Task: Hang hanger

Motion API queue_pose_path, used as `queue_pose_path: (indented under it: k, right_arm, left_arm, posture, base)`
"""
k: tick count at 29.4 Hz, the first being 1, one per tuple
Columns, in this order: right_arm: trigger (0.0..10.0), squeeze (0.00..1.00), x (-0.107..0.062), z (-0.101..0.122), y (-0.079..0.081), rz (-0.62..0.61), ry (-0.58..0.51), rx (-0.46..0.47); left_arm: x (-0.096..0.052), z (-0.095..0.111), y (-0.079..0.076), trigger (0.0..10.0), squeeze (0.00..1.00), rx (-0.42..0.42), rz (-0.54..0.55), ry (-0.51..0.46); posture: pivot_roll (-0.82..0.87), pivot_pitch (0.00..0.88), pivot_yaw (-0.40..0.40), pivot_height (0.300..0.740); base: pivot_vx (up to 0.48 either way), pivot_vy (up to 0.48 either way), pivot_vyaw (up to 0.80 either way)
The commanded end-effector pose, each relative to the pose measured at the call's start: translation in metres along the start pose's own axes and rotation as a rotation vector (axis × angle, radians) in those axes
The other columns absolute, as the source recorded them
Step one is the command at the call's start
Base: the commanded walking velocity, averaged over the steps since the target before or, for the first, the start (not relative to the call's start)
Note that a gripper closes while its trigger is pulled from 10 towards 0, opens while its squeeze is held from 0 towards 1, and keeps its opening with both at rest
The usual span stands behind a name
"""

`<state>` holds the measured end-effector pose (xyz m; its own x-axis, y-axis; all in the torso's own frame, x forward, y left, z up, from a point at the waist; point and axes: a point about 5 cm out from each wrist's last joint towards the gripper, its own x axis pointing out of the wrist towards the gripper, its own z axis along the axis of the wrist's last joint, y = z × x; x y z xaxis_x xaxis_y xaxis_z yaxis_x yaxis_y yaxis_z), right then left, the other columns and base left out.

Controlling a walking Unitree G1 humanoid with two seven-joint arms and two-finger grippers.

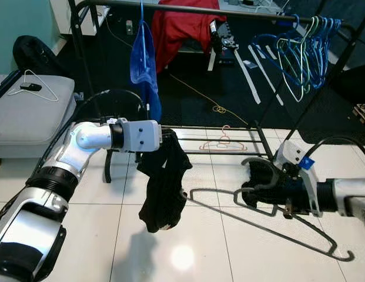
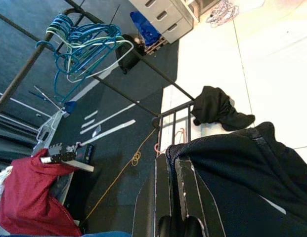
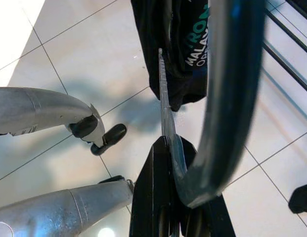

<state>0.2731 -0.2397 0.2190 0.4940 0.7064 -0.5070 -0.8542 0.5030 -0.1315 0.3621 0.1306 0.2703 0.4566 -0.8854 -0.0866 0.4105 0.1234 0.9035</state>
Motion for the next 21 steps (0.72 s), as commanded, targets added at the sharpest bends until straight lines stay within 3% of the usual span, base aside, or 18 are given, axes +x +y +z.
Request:
queue_pose_path:
  k: [1,21]
  right_arm:
    - [10.0,0.00,-0.003,0.000,0.000,0.003,0.001,-0.005]
    - [10.0,0.00,-0.009,-0.002,-0.010,-0.069,0.017,-0.024]
  left_arm:
    - [-0.001,0.002,0.005,10.0,0.00,0.009,0.009,-0.004]
    - [-0.001,0.007,0.006,10.0,0.00,0.009,0.002,-0.044]
  posture:
    - [-0.06,0.247,-0.048,0.740]
    - [-0.06,0.251,-0.046,0.740]
  base:
    - [0.000,0.000,0.00]
    - [0.000,0.000,0.00]
